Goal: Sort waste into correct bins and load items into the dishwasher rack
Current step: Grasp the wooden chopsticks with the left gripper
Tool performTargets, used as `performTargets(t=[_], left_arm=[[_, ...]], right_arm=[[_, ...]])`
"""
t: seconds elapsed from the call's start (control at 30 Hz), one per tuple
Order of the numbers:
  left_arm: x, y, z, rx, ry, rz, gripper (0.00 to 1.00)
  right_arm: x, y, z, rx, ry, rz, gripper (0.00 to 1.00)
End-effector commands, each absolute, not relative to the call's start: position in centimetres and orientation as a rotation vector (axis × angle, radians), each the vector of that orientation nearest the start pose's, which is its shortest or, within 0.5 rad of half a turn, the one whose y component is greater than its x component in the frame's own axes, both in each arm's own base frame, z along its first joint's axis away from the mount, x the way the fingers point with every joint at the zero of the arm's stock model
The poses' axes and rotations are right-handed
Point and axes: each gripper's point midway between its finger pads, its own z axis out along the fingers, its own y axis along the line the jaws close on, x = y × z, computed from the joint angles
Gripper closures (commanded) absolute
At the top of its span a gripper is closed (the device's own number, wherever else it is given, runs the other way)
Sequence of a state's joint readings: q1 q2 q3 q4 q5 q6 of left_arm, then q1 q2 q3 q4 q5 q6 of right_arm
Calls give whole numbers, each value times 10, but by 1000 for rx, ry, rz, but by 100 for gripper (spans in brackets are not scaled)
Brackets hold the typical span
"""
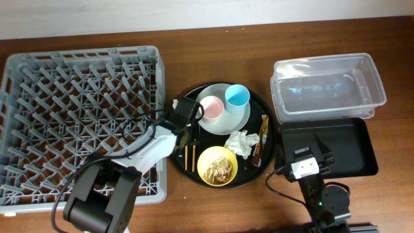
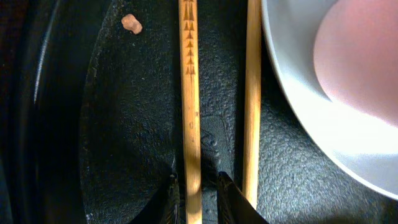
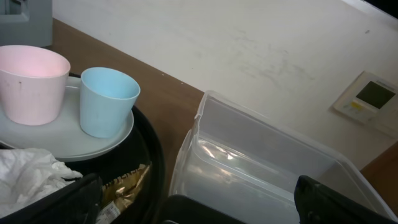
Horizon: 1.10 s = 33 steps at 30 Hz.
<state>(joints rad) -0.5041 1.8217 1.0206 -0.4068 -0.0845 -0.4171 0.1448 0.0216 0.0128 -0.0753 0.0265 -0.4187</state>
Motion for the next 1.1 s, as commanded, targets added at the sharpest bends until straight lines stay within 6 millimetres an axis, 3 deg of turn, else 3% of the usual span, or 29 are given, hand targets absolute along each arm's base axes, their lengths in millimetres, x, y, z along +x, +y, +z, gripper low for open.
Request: performTargets(t=[0.0, 0.07, 0.1, 0.17, 0.27, 0.3, 0.37, 0.4, 0.43, 0.5, 0.53, 0.6, 0.7, 0.8, 0.87, 1.0, 1.07], left_arm=[[344, -165, -12, 41, 2795, -40, 89], [340, -162, -23, 46, 2825, -19, 99], [338, -167, -22, 50, 2833, -59, 99], [346, -178, 0, 53, 2791, -137, 99], [372, -182, 101, 13, 2540, -250, 99], [375, -168, 137, -30, 2445, -224, 99], [367, -130, 186, -62, 2341, -142, 99], [365, -119, 194, -76, 2330, -128, 99], [361, -92, 202, -105, 2327, -78, 99], [359, -57, 193, -137, 2374, 10, 100], [360, -54, 185, -98, 2407, 6, 99], [365, -59, 157, 31, 2493, 12, 99], [371, -61, 113, 47, 2605, 43, 100], [375, -62, 91, 51, 2648, 55, 97], [380, -63, 90, 49, 2635, 52, 77], [386, -64, 96, 32, 2610, 41, 73], [390, -65, 113, 28, 2579, 32, 73]], right_arm=[[245, 29, 153, -428, 1608, -235, 1], [245, 29, 153, -428, 1608, -235, 1], [245, 29, 153, -428, 1608, -235, 1], [245, 29, 153, -428, 1608, -235, 1], [245, 29, 153, -428, 1608, -235, 1], [245, 29, 153, -428, 1608, -235, 1], [245, 29, 153, -428, 1608, -235, 2], [245, 29, 153, -428, 1608, -235, 1], [245, 29, 153, -428, 1608, -235, 1], [245, 29, 153, -428, 1608, -235, 1], [245, 29, 153, -428, 1608, -235, 1], [245, 29, 153, -428, 1608, -235, 1], [245, 29, 153, -428, 1608, -235, 1], [245, 29, 153, -428, 1608, -235, 1], [245, 29, 153, -428, 1608, -235, 1], [245, 29, 153, -428, 1608, -235, 1], [245, 29, 153, -428, 1608, -235, 1]])
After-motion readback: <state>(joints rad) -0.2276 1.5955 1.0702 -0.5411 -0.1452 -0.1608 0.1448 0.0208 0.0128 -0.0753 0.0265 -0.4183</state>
